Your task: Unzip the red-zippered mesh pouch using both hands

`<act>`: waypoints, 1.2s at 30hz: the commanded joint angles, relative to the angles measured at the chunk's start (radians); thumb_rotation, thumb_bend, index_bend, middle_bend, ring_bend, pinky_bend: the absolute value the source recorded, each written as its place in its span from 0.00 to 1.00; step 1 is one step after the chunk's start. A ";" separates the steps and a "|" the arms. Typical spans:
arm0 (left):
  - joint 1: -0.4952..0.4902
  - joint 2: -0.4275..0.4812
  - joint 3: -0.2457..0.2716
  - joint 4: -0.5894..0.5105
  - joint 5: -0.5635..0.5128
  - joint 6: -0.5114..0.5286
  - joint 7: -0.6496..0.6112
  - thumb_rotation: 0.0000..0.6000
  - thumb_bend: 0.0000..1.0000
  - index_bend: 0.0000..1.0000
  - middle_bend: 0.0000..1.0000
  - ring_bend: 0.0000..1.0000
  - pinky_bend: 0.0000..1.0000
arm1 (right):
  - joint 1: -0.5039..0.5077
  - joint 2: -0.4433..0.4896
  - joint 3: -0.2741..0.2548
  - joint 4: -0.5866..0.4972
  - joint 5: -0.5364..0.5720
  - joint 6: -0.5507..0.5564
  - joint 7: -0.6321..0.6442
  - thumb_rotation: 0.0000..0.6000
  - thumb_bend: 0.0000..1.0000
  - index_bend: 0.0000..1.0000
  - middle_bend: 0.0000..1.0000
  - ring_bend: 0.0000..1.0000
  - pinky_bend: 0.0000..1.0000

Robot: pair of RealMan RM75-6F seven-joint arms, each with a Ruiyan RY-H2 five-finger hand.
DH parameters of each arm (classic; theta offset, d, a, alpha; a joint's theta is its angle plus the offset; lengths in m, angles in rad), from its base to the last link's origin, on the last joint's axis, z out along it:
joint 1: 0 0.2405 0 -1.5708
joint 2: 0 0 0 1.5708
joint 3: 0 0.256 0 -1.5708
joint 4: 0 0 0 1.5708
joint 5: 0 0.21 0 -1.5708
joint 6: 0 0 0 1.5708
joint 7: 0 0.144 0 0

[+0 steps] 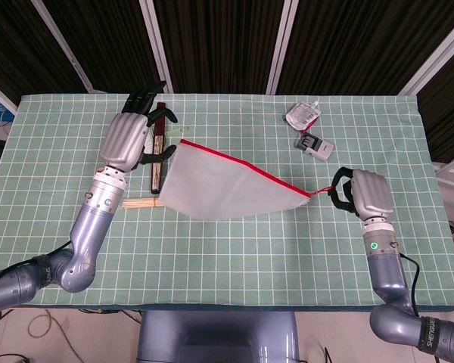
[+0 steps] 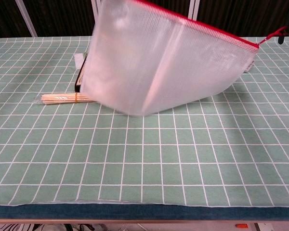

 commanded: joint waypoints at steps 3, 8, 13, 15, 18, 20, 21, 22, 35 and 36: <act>0.018 0.021 0.002 -0.017 -0.017 0.000 -0.005 1.00 0.11 0.22 0.00 0.00 0.00 | -0.001 0.002 0.004 -0.008 0.015 0.002 -0.007 1.00 0.25 0.04 0.44 0.46 0.49; 0.049 0.052 0.012 -0.044 -0.010 0.011 -0.018 1.00 0.11 0.21 0.00 0.00 0.00 | -0.006 0.009 0.003 -0.020 0.019 0.003 -0.008 1.00 0.22 0.00 0.35 0.36 0.41; 0.111 0.103 0.047 -0.105 0.023 0.042 -0.034 1.00 0.11 0.21 0.00 0.00 0.00 | -0.022 0.026 -0.010 -0.031 0.010 0.000 -0.004 1.00 0.20 0.00 0.29 0.29 0.34; 0.148 0.136 0.072 -0.142 0.051 0.060 -0.039 1.00 0.11 0.21 0.00 0.00 0.00 | -0.034 0.040 -0.021 -0.037 -0.002 -0.005 0.005 1.00 0.20 0.00 0.26 0.24 0.31; 0.218 0.182 0.120 -0.192 0.110 0.106 -0.054 1.00 0.11 0.20 0.00 0.00 0.00 | -0.059 0.066 -0.045 -0.047 -0.035 -0.017 0.023 1.00 0.19 0.00 0.19 0.17 0.27; 0.272 0.213 0.163 -0.214 0.154 0.139 -0.066 1.00 0.11 0.18 0.00 0.00 0.00 | -0.082 0.088 -0.074 -0.050 -0.073 -0.021 0.032 1.00 0.18 0.00 0.15 0.15 0.27; 0.299 0.228 0.186 -0.222 0.173 0.153 -0.070 1.00 0.11 0.17 0.00 0.00 0.00 | -0.095 0.097 -0.089 -0.051 -0.093 -0.021 0.036 1.00 0.17 0.00 0.13 0.13 0.27; 0.326 0.243 0.212 -0.228 0.191 0.165 -0.075 1.00 0.11 0.16 0.00 0.00 0.00 | -0.108 0.106 -0.103 -0.050 -0.116 -0.019 0.043 1.00 0.16 0.00 0.11 0.12 0.26; 0.713 0.268 0.507 0.056 0.446 0.423 -0.189 1.00 0.09 0.00 0.00 0.00 0.00 | -0.362 0.158 -0.306 0.137 -0.526 0.160 0.246 1.00 0.08 0.00 0.00 0.00 0.21; 0.723 0.263 0.507 0.069 0.448 0.431 -0.197 1.00 0.09 0.00 0.00 0.00 0.00 | -0.370 0.157 -0.308 0.147 -0.535 0.168 0.253 1.00 0.08 0.00 0.00 0.00 0.21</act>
